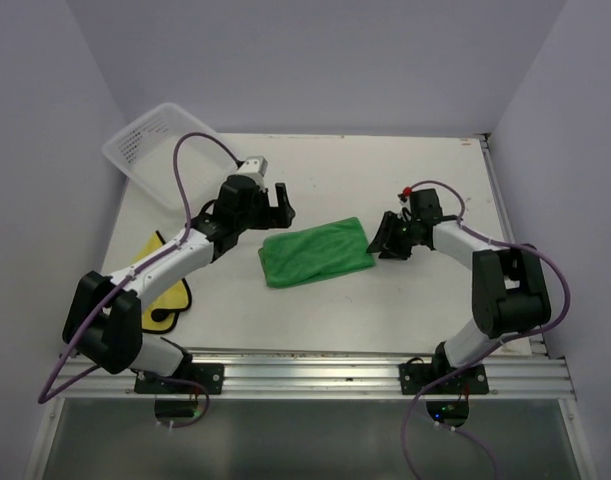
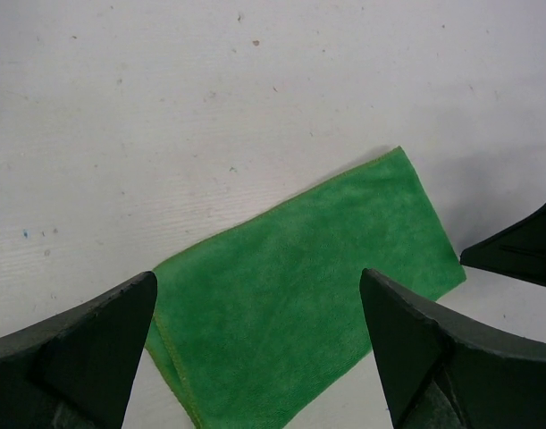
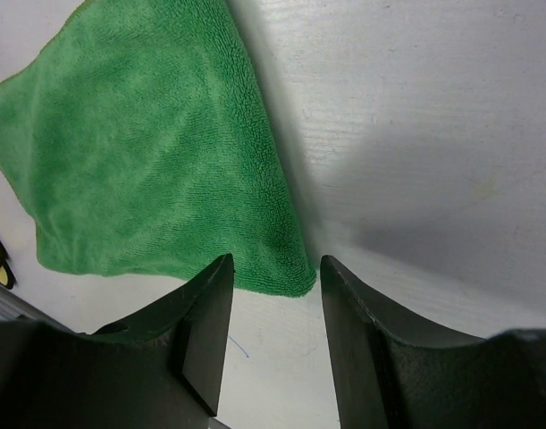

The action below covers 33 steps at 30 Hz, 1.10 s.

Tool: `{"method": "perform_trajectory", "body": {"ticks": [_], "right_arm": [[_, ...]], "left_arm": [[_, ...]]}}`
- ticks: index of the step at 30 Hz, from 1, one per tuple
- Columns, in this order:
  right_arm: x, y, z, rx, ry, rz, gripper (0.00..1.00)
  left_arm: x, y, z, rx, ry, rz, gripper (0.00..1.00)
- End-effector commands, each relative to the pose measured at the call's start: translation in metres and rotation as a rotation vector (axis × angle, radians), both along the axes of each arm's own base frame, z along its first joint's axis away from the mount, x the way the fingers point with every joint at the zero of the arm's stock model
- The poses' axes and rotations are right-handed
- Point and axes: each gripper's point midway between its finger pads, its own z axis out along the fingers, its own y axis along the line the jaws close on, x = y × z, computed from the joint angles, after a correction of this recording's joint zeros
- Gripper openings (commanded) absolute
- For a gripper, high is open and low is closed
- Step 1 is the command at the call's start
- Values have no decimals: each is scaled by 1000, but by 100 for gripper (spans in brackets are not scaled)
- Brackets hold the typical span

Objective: Roll the towels
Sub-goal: Fold the towel, then roll the towel

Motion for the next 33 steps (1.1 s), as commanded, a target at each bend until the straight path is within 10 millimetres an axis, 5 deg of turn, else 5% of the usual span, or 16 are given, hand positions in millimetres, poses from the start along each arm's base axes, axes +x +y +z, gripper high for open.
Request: {"method": "perform_trajectory", "body": {"ticks": [1,8,18,21,23,25,29,33], "right_arm": [[-4,6,-5,38,2,22,48],[-15,4,-27,27,44,26,48],[-18,13,-28,51,46,55,44],[-21,14,-29,49,54,59,36],[-25,15,-30,46,56,68,26],[-29,14,-30,40,55,70,18],[-37,7,-28,8,18,30,11],[-41,4,-23,-2,-71,-31,7]], "left_arm": [[-4,-1,6,-52,-23,-15,99],[-2,8,15,-126,-60,12,100],[-1,31,13,-139,-62,45,100],[1,38,9,-101,-43,72,100],[7,31,12,-83,-47,33,100],[4,29,-6,-14,31,-7,100],[23,15,13,148,-24,3,100],[26,-39,6,118,6,-126,99]]}}
